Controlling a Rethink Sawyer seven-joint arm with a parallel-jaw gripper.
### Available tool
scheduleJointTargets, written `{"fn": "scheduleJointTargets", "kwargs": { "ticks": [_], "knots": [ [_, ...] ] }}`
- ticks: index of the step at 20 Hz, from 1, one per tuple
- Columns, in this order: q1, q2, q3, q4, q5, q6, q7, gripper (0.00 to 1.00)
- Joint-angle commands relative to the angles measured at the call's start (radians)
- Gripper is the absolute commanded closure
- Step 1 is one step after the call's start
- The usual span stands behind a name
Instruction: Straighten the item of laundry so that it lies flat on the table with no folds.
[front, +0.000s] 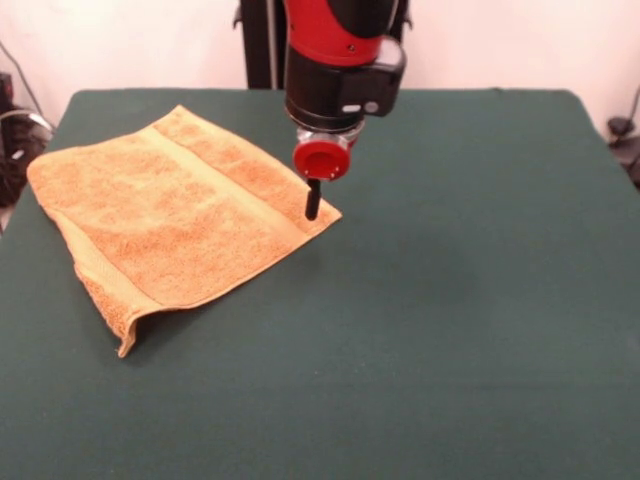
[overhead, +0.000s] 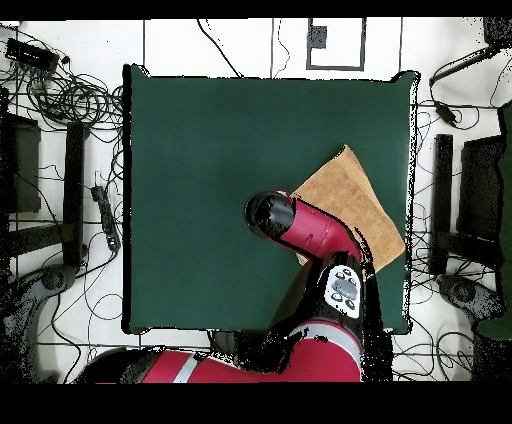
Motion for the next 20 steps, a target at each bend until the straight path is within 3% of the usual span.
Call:
{"fn": "scheduleJointTargets", "kwargs": {
  "ticks": [1,5,14,20],
  "knots": [
    [0.053,0.098,0.047,0.026,0.061,0.077,0.18,0.0],
    [0.039,0.164,0.045,-0.001,0.053,0.008,0.164,0.0],
    [0.038,0.197,0.056,-0.007,0.061,-0.032,0.156,0.0],
    [0.007,0.195,0.1,0.065,0.069,-0.078,0.148,0.0]
  ]
}}
